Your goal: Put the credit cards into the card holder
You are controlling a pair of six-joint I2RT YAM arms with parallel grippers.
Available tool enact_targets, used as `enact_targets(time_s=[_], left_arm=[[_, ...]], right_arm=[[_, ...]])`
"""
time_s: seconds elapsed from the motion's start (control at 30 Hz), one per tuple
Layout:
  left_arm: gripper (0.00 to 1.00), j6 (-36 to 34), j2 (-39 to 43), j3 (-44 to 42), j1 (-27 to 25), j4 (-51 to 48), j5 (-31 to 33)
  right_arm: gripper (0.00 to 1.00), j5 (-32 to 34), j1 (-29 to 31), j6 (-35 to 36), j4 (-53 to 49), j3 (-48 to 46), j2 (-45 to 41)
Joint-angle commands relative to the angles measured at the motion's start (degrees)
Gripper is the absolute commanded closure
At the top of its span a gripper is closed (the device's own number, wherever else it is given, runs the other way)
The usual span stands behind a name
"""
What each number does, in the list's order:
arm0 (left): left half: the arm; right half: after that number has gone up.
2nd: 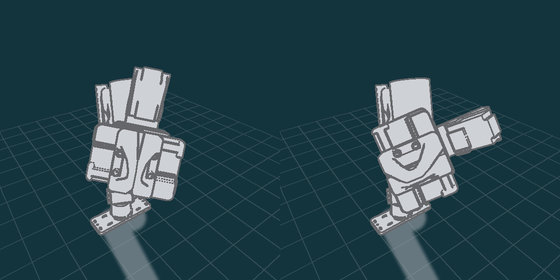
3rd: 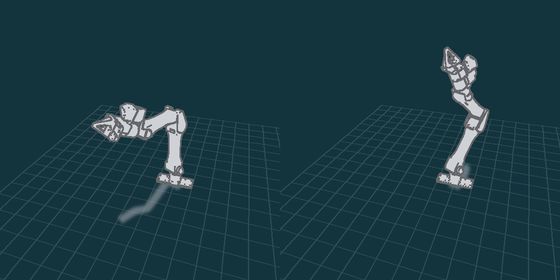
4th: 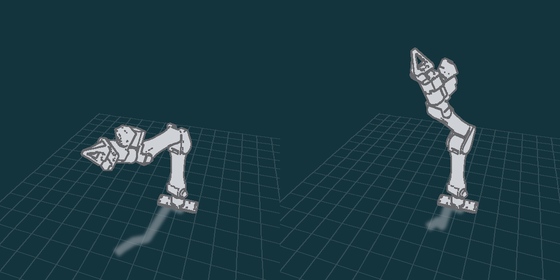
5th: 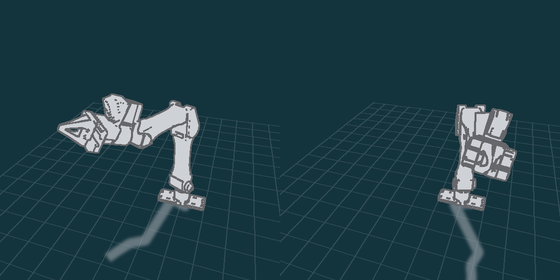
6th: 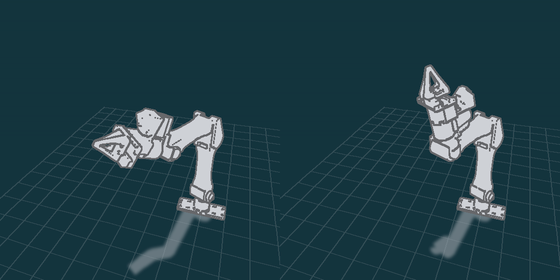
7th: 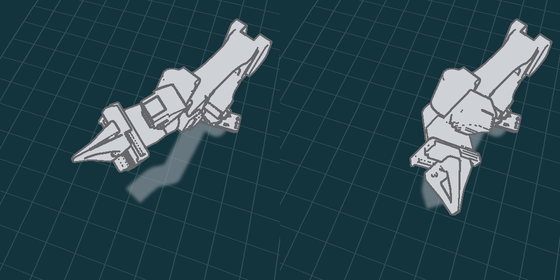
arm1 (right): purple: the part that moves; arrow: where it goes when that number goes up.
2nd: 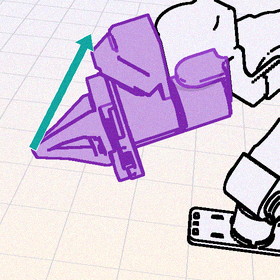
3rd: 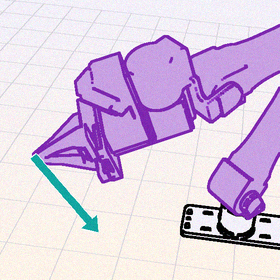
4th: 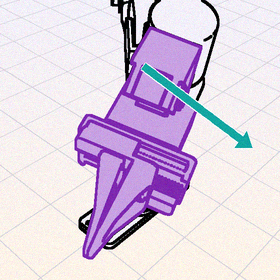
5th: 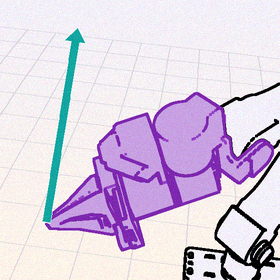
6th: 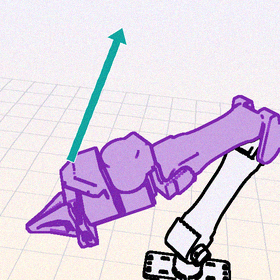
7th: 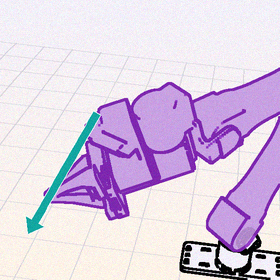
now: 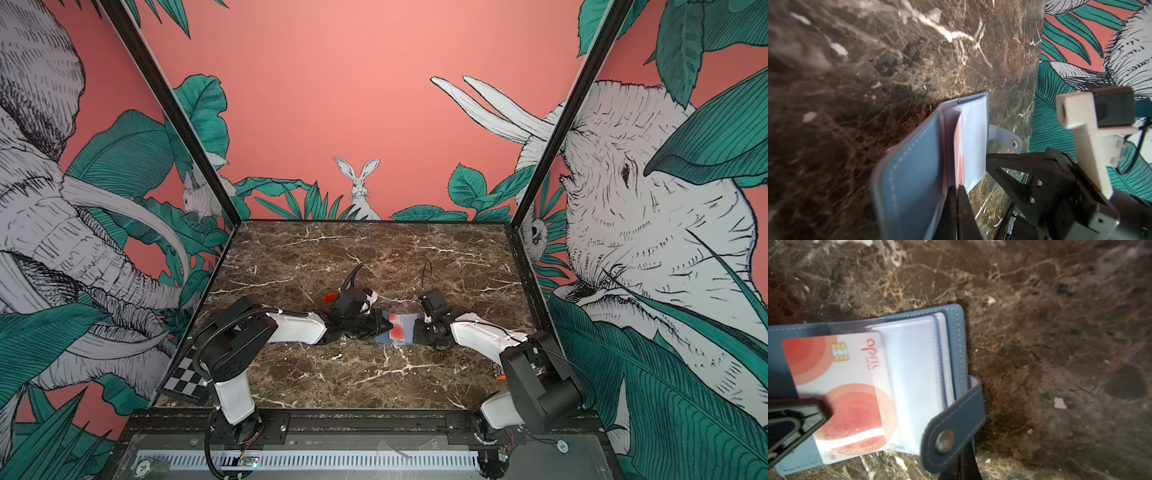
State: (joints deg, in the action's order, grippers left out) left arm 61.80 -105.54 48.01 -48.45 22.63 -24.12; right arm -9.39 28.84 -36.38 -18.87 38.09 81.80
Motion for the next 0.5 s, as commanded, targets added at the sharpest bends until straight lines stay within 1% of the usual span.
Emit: enact_targets(time_s=[0.0,0.23,0.4,0.47], left_arm=[[1.0,-1.19,-0.67,0.91,-0.21,-4.17,-0.01],[0.94,-2.24,-1.37,2.79,-0.16,-7.75,0.47],[0.82,-5.22,-0.56,4.86,-0.16,-14.62,2.03],[0.8,-6.77,-0.37,6.0,-0.16,-17.79,2.49]], right_arm=[[1.0,1.01,0.27,0.73,-0.6,-0.73,1.03],[1.0,0.88,0.32,0.75,-0.15,-0.91,1.42],[1.0,1.21,0.38,0.7,-0.28,-1.07,1.23],[1.0,1.37,0.29,0.78,-0.2,-1.25,1.25]])
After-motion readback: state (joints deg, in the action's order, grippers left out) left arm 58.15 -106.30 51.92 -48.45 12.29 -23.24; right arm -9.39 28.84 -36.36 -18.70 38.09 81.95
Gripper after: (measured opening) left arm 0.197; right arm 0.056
